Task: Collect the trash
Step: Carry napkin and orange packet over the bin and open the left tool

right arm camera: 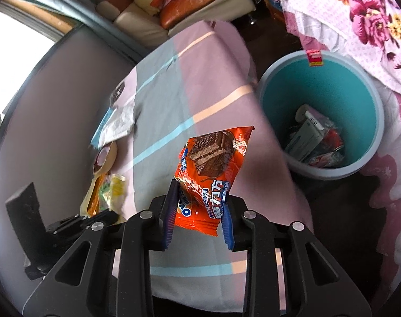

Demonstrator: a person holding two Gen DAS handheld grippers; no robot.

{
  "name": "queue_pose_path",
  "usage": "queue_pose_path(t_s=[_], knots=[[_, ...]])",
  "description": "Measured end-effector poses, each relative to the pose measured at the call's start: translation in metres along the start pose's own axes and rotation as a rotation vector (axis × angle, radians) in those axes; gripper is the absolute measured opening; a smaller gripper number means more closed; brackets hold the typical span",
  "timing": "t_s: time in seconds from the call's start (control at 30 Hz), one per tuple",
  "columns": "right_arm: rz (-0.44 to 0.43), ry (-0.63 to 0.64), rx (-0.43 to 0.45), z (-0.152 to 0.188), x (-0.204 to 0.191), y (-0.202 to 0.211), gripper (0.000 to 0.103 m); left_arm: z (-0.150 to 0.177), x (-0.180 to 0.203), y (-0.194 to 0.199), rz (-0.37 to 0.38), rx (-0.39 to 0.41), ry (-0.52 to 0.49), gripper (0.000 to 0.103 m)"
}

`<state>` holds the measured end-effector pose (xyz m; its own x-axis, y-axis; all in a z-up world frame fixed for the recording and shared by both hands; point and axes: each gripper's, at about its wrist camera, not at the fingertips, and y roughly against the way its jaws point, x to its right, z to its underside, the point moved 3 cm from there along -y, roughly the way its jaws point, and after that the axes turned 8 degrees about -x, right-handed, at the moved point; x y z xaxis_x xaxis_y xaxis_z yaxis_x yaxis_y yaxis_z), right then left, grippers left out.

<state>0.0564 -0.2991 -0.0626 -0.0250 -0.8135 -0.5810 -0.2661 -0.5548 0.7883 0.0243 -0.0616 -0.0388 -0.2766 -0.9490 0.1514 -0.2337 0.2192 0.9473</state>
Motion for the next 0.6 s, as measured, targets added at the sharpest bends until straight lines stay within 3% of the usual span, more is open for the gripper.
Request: queue_pose_path(t_s=[0.33, 0.6], knots=[[0.021, -0.108, 0.16, -0.034, 0.049, 0.054, 0.028, -0.062, 0.064, 0.0, 0.095, 0.067, -0.092, 0.009], [0.08, -0.195, 0.228, -0.057, 0.101, 0.082, 0.028, -0.113, 0.128, -0.041, 0.166, 0.032, -0.166, 0.009]])
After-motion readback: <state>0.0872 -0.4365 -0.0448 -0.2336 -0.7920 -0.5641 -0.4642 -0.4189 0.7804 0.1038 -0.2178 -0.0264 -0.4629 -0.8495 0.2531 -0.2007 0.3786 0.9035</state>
